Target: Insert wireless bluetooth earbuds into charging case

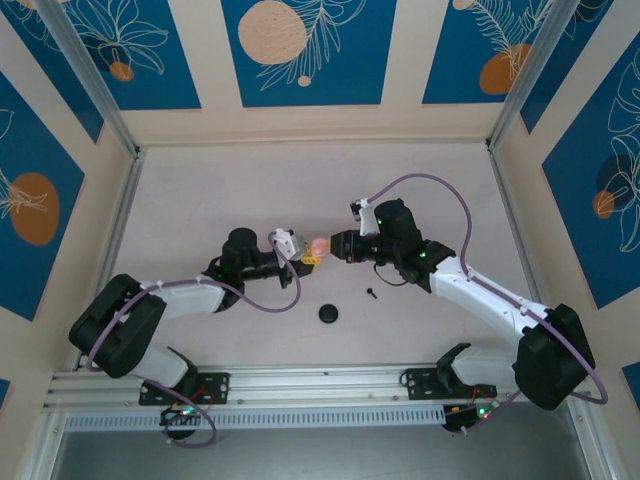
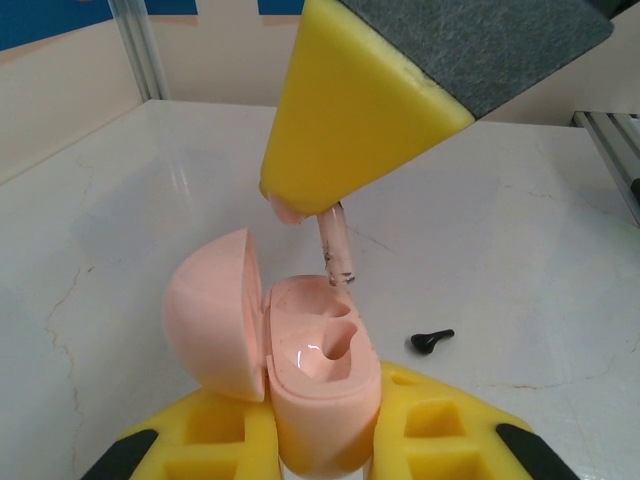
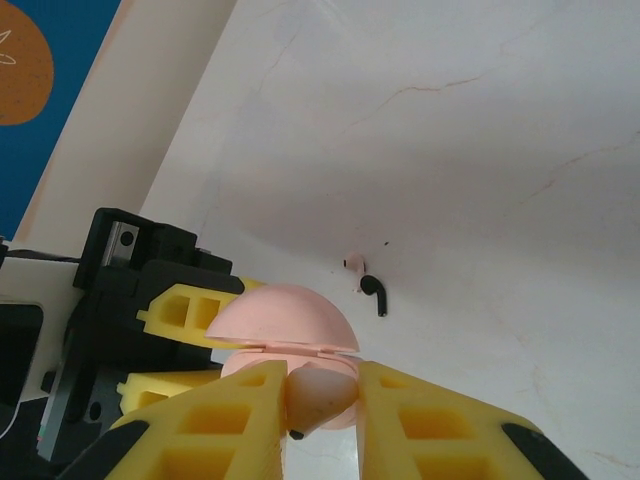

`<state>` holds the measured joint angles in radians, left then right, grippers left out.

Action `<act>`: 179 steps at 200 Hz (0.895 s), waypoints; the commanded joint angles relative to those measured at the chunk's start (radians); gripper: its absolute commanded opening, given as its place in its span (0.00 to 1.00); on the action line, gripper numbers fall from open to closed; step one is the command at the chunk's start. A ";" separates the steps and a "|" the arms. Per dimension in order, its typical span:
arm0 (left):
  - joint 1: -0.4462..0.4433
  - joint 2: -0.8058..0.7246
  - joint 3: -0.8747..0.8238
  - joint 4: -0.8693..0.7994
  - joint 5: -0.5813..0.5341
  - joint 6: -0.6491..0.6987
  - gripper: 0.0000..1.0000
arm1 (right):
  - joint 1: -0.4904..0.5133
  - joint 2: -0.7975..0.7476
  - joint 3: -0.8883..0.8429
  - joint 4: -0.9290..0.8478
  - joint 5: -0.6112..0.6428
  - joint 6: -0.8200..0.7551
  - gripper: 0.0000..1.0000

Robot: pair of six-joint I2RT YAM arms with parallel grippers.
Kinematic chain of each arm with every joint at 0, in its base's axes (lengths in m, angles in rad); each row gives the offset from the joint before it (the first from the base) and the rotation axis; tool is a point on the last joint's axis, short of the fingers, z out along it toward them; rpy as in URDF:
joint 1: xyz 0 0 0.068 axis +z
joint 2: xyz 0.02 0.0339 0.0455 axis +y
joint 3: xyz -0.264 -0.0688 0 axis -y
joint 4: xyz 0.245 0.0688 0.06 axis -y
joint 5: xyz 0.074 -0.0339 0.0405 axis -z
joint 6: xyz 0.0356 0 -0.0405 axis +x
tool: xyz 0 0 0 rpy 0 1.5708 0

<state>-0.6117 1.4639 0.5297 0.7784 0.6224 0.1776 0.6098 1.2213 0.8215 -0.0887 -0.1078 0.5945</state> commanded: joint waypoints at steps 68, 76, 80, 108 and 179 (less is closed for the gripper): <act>-0.012 0.006 -0.007 0.046 0.004 -0.020 0.12 | 0.016 0.021 0.013 0.039 0.016 -0.014 0.23; -0.012 0.004 -0.007 0.049 0.003 -0.022 0.12 | 0.018 0.021 0.013 0.037 0.016 -0.016 0.22; -0.012 0.004 -0.008 0.051 0.002 -0.023 0.12 | 0.018 0.023 0.014 0.035 0.016 -0.016 0.23; -0.013 0.002 -0.010 0.058 0.000 -0.026 0.12 | 0.023 0.026 0.013 0.033 0.020 -0.019 0.22; -0.013 -0.001 -0.008 0.065 -0.005 -0.029 0.12 | 0.044 0.029 0.012 0.024 0.049 -0.037 0.22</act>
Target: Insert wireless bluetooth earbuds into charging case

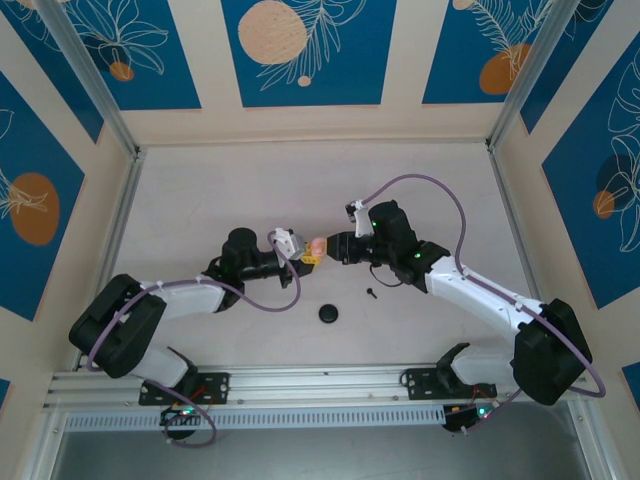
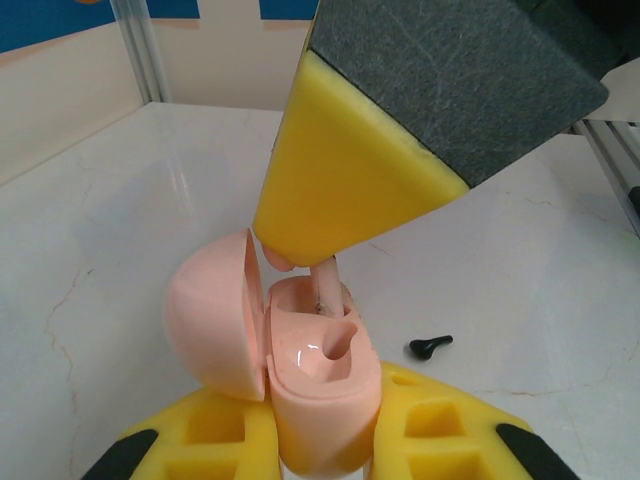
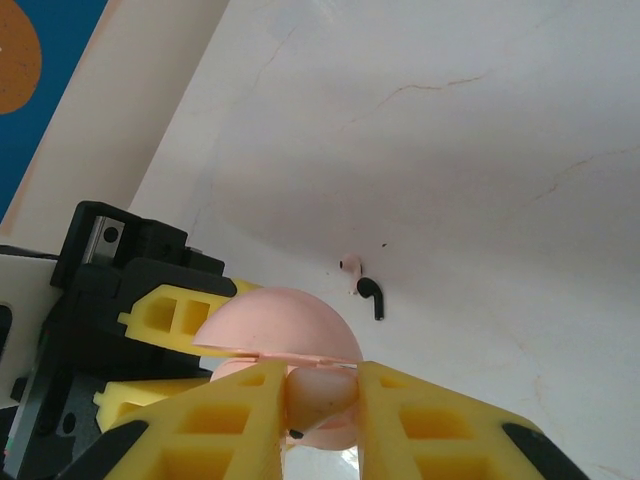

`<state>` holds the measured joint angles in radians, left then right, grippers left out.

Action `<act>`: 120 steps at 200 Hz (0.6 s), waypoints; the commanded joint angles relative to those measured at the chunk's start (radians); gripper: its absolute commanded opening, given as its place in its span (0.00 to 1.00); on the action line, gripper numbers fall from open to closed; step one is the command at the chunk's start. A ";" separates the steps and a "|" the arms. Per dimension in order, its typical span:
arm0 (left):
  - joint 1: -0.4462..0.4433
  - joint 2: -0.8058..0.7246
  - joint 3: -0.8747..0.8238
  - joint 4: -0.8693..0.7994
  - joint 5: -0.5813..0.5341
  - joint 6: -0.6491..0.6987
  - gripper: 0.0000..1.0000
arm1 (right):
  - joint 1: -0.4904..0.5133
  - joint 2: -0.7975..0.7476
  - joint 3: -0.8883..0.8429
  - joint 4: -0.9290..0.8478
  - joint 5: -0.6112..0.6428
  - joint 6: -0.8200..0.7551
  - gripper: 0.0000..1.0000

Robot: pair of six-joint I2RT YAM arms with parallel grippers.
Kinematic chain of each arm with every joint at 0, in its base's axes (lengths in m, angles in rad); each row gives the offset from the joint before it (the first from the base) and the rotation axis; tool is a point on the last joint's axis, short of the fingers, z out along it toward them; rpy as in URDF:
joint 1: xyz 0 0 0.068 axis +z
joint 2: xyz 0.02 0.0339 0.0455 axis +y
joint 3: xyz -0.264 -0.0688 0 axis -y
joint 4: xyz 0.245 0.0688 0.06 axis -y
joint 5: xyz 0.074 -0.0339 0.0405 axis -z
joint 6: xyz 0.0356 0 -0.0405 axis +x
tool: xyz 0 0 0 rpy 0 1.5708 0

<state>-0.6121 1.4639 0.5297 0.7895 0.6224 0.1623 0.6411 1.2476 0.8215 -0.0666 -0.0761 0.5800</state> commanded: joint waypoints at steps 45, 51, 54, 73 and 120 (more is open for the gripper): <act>-0.012 -0.002 -0.008 0.053 -0.007 -0.012 0.12 | 0.020 0.004 0.019 0.004 0.000 -0.034 0.26; -0.012 -0.001 -0.008 0.053 -0.007 -0.012 0.12 | 0.020 0.004 0.019 0.004 -0.002 -0.034 0.26; -0.012 -0.001 -0.009 0.053 -0.007 -0.012 0.12 | 0.020 0.004 0.021 0.004 -0.003 -0.034 0.26; -0.011 -0.001 -0.008 0.053 -0.007 -0.010 0.12 | 0.022 0.005 0.022 0.004 -0.004 -0.034 0.27; -0.012 -0.003 -0.008 0.045 -0.007 -0.008 0.12 | 0.022 0.000 0.026 0.005 -0.010 -0.034 0.30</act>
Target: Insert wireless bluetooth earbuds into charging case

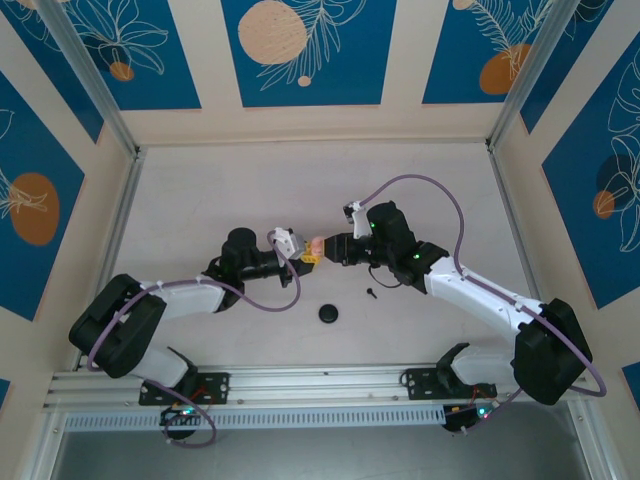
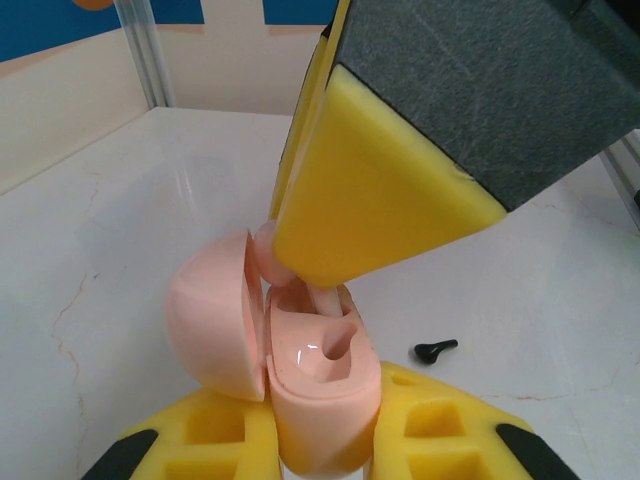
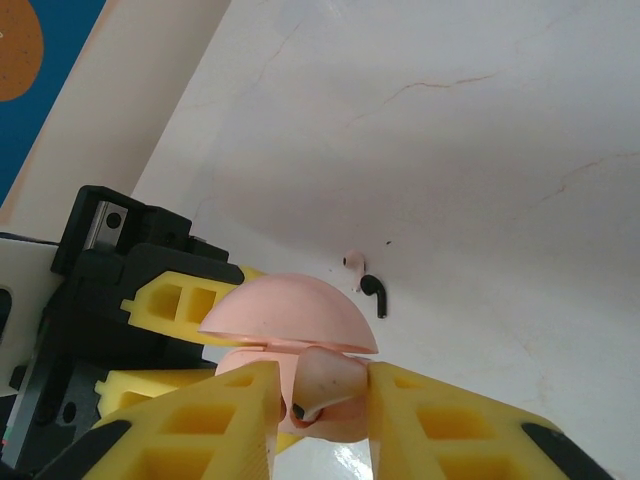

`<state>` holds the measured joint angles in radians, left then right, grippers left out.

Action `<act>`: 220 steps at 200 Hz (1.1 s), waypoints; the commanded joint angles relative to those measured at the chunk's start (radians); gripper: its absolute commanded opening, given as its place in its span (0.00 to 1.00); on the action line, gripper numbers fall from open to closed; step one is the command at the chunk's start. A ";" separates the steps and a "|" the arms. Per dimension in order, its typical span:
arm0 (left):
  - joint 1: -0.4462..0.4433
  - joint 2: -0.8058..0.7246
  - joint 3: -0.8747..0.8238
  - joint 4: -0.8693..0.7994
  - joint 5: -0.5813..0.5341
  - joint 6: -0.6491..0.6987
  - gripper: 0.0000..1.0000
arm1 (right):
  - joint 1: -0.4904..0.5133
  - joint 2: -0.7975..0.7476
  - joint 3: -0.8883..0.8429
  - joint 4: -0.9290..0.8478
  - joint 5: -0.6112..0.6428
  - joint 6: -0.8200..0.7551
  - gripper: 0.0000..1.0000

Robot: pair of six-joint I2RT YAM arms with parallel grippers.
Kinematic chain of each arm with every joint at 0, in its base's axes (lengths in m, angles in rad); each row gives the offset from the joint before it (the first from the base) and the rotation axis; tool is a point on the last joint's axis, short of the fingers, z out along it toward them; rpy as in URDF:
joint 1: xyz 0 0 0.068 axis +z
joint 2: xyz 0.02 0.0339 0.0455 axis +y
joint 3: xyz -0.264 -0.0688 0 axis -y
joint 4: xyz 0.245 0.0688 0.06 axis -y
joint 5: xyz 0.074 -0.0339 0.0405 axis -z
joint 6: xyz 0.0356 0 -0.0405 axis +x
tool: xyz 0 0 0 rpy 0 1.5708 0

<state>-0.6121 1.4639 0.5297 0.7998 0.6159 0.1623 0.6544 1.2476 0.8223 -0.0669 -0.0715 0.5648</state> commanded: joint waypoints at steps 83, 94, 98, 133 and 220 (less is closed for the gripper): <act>-0.011 -0.013 -0.010 0.022 -0.002 -0.002 0.12 | 0.009 -0.014 0.034 0.007 -0.020 -0.019 0.38; -0.012 -0.014 -0.010 0.020 -0.002 -0.002 0.12 | 0.008 -0.016 0.033 0.009 -0.024 -0.018 0.39; -0.012 -0.014 -0.010 0.019 -0.002 -0.001 0.12 | 0.008 -0.017 0.033 0.009 -0.026 -0.019 0.39; -0.012 -0.016 -0.010 0.018 -0.002 0.000 0.12 | 0.008 -0.022 0.033 0.016 -0.045 -0.019 0.39; -0.011 -0.028 -0.014 0.009 -0.006 0.008 0.12 | 0.011 -0.028 0.036 0.022 -0.059 -0.026 0.39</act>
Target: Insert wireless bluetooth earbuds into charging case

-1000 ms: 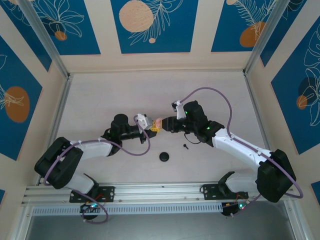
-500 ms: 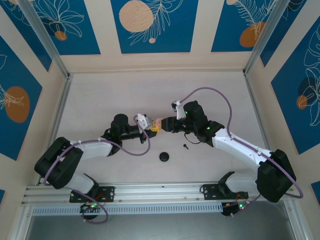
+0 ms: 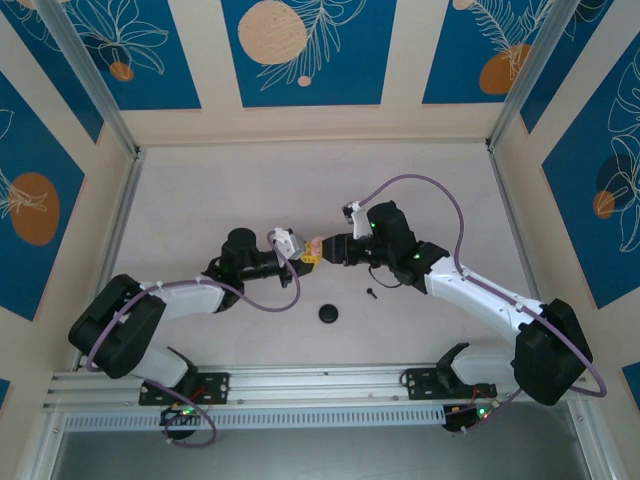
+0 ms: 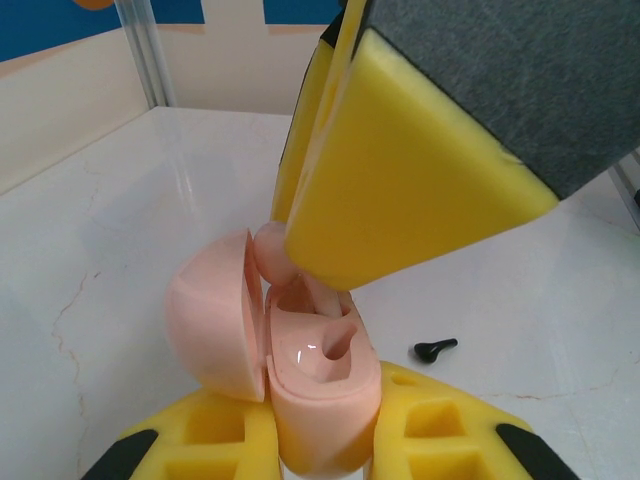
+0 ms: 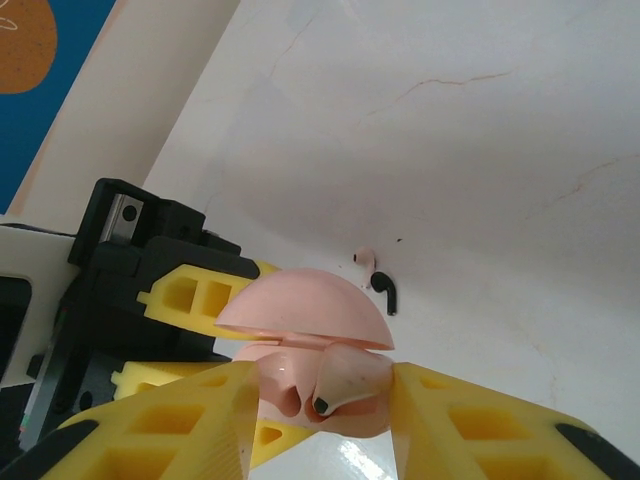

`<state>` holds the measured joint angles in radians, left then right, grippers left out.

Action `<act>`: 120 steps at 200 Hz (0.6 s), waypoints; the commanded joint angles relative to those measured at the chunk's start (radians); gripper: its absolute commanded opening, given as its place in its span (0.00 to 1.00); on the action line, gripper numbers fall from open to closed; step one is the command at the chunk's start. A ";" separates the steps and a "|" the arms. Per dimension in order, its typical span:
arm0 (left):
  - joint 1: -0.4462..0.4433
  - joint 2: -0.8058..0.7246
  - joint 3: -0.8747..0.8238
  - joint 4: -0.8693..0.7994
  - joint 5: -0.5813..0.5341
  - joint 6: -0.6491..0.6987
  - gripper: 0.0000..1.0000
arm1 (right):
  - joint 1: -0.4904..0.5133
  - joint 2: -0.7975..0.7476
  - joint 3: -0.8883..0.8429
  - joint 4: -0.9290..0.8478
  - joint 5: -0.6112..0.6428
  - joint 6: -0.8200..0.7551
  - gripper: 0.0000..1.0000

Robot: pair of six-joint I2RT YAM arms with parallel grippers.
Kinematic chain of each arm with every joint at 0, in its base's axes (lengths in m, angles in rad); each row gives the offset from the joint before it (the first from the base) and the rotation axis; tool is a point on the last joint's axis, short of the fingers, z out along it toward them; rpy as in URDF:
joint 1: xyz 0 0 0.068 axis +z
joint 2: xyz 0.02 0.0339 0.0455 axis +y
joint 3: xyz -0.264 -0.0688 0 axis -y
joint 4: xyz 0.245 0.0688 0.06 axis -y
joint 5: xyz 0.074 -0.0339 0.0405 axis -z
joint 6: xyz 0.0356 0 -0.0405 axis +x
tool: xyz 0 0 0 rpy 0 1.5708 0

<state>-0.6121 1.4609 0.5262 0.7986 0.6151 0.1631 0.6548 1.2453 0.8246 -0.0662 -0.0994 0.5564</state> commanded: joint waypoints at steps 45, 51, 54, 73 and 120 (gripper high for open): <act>-0.012 -0.030 -0.011 0.007 -0.007 0.008 0.12 | 0.011 -0.045 0.030 0.011 0.004 -0.012 0.38; -0.011 -0.030 -0.011 0.007 -0.008 0.010 0.12 | 0.011 -0.046 0.030 0.011 0.004 -0.012 0.38; -0.012 -0.029 -0.011 0.007 -0.007 0.010 0.12 | 0.011 -0.047 0.030 0.009 0.005 -0.012 0.38; -0.012 -0.028 -0.009 0.007 -0.005 0.008 0.12 | 0.009 -0.043 0.034 -0.004 0.008 -0.012 0.38; -0.012 -0.030 -0.011 0.010 -0.004 0.008 0.12 | 0.009 -0.032 0.042 0.002 -0.013 -0.010 0.38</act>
<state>-0.6121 1.4521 0.5251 0.7959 0.6079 0.1635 0.6594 1.2194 0.8253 -0.0677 -0.1013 0.5568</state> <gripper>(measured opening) 0.176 0.381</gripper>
